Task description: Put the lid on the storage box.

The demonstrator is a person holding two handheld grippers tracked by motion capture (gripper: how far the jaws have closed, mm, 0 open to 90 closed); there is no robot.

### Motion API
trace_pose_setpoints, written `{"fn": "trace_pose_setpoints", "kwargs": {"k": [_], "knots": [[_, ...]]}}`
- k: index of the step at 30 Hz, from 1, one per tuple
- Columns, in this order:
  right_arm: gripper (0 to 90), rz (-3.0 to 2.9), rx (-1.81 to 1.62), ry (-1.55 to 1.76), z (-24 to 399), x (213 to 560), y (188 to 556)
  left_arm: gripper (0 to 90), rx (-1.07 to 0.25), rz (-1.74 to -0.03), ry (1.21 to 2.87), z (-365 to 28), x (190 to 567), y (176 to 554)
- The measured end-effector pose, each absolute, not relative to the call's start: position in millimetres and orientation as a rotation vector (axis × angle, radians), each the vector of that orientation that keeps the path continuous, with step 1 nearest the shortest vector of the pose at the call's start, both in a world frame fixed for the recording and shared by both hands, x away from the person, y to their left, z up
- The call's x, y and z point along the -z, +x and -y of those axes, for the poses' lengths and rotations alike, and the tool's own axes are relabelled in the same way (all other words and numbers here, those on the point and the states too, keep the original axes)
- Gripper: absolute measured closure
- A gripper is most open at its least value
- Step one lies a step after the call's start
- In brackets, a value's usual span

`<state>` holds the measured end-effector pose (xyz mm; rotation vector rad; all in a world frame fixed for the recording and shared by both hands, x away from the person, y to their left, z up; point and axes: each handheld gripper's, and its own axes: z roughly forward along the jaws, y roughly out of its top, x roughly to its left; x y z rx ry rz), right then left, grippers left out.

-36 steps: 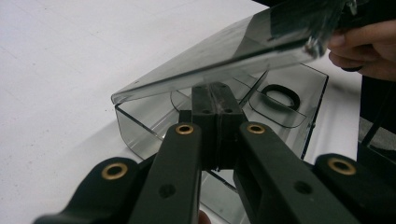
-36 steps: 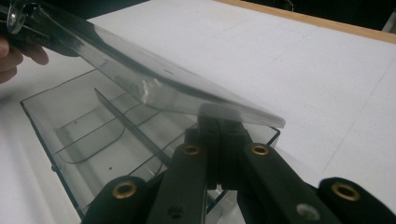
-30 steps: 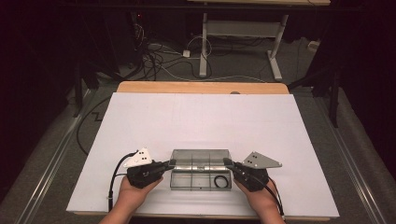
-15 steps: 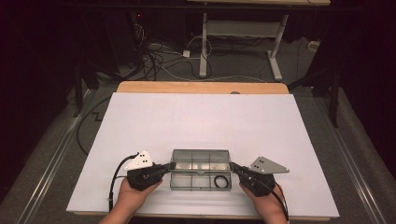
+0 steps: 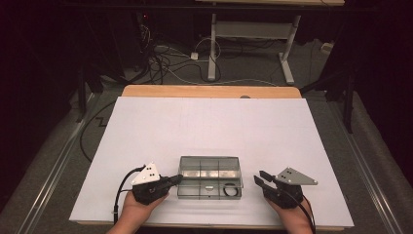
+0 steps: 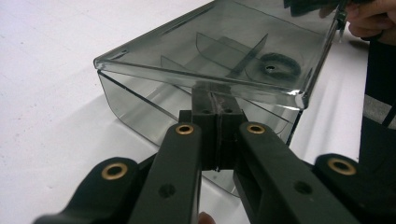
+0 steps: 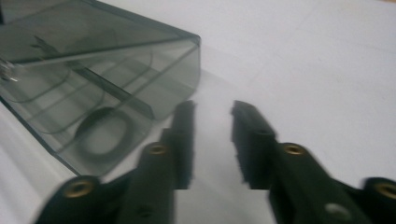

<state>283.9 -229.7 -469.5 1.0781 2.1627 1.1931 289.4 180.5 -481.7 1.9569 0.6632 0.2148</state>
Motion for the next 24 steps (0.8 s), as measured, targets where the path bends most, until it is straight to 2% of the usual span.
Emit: {"fn": "trace_pose_setpoints", "kwargs": {"k": [8, 11, 13, 24], "knots": [[15.1, -2.178, -1.156, 1.153, 235.6, 476.8, 287.2, 87.7, -0.214, -0.66, 1.958, -185.1, 484.3, 285.7], [3.3, -2.158, -1.143, 1.162, 235.1, 476.4, 288.3, 87.6, -0.218, -0.663, 1.961, -187.7, 484.3, 283.4], [0.3, -2.147, -1.136, 1.169, 234.9, 476.0, 287.9, 87.6, -0.219, -0.666, 1.965, -189.9, 485.1, 282.3], [0.1, -2.125, -1.138, 1.179, 235.4, 478.8, 288.7, 87.6, -0.259, -0.736, 1.986, -202.7, 495.2, 288.5]]}}
